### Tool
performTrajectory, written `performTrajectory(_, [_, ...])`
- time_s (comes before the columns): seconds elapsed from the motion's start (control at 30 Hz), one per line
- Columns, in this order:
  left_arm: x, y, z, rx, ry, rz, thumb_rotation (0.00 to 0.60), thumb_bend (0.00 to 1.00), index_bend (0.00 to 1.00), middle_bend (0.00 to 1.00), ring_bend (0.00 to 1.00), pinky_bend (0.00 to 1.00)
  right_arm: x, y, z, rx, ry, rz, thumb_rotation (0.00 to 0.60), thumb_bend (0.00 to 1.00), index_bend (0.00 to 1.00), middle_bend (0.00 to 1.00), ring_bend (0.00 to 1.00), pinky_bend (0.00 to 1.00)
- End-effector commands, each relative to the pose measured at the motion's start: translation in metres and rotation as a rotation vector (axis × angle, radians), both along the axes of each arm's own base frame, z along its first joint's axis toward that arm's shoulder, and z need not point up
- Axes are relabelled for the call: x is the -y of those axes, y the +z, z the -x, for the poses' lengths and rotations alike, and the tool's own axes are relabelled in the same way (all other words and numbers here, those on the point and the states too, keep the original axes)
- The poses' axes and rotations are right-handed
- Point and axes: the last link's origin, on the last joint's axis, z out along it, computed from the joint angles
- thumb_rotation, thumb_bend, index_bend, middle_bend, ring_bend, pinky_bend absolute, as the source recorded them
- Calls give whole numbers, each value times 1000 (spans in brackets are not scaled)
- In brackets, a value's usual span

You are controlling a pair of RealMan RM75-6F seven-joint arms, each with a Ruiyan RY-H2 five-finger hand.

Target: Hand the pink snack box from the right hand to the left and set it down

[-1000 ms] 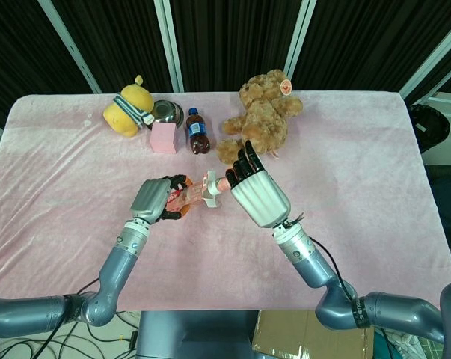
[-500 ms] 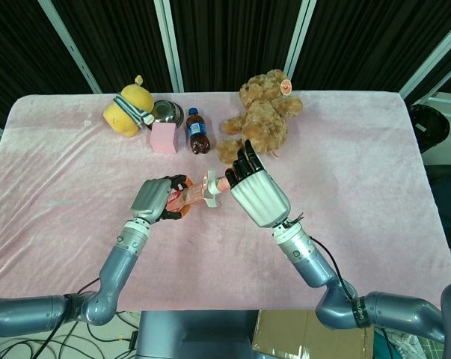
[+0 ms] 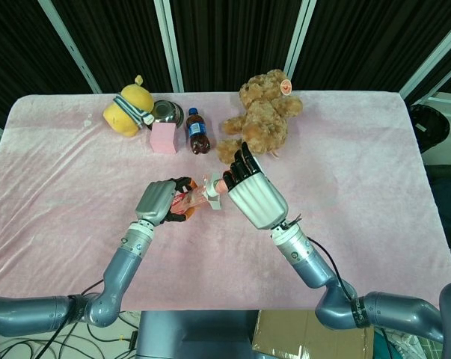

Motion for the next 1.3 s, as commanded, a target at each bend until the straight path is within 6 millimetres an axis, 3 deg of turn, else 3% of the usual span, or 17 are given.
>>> performTrajectory(0.03, [1, -2, -3, 6, -3, 4, 600, 356, 456, 446, 377, 461, 0, 0, 0, 0, 2, 0, 600, 500, 621, 447, 237, 180])
performTrajectory(0.33, [5, -7, -15, 35, -21, 12, 600, 356, 456, 446, 377, 461, 0, 0, -2, -31, 36, 16, 600, 499, 621, 447, 237, 180])
performTrajectory(0.9, [0, -1, -8, 48, -8, -4, 600, 356, 456, 446, 377, 461, 3, 4, 9, -56, 21, 30, 600, 499, 621, 448, 237, 180])
performTrajectory(1.3, [4, -5, -17, 77, -1, 10, 600, 355, 456, 446, 377, 461, -2, -3, 7, -66, 43, 15, 600, 499, 621, 445, 237, 180])
